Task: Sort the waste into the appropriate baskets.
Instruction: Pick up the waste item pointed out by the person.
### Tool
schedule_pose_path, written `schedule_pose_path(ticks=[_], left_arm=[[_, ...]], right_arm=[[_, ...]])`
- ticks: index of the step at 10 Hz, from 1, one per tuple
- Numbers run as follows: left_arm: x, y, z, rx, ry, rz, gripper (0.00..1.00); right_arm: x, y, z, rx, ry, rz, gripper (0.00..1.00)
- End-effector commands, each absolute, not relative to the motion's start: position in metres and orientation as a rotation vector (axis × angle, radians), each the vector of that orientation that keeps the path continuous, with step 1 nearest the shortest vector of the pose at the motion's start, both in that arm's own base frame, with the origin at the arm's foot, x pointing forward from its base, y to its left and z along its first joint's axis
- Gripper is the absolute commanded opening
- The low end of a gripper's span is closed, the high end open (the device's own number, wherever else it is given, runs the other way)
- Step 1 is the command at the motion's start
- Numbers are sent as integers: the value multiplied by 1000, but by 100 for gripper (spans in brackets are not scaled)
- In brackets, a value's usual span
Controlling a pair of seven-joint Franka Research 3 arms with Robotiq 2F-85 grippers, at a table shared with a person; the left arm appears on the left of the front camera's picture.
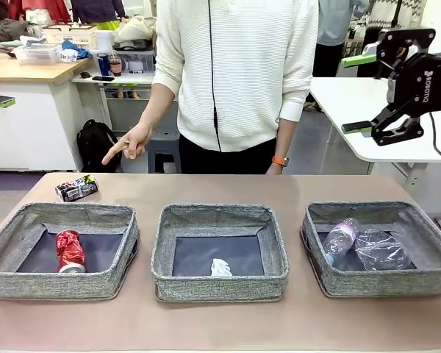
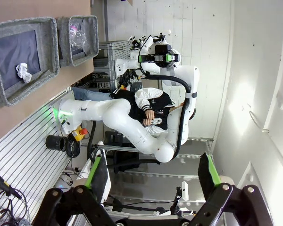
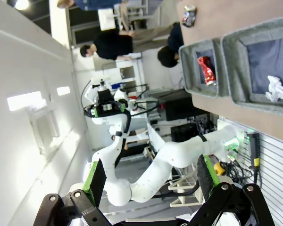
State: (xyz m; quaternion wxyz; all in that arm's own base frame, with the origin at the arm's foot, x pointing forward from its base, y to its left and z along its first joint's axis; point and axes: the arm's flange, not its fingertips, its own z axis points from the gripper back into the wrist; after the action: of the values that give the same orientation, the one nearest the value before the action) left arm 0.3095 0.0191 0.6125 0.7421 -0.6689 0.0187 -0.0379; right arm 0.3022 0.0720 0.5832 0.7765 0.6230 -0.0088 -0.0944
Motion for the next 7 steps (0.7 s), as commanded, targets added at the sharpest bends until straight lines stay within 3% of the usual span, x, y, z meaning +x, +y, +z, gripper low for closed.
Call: schedule_pose_path(ticks=[1, 2, 3, 5, 7], left_arm=[[309, 19, 612, -1466, 41, -83, 100], [320, 20, 619, -1295, 3, -43, 100], [350, 18, 617, -924, -123, 227, 100], [402, 15, 606, -292, -153, 142, 100], [433, 13, 595, -65, -146, 131, 100]], right_arm=[[304, 71, 584, 1338, -27, -180, 100], [304, 71, 584, 1338, -27, -180, 100], [304, 71, 584, 1338, -27, -180, 100], [304, 71, 584, 1338, -27, -180, 100], [304, 71, 584, 1338, -27, -180, 100]])
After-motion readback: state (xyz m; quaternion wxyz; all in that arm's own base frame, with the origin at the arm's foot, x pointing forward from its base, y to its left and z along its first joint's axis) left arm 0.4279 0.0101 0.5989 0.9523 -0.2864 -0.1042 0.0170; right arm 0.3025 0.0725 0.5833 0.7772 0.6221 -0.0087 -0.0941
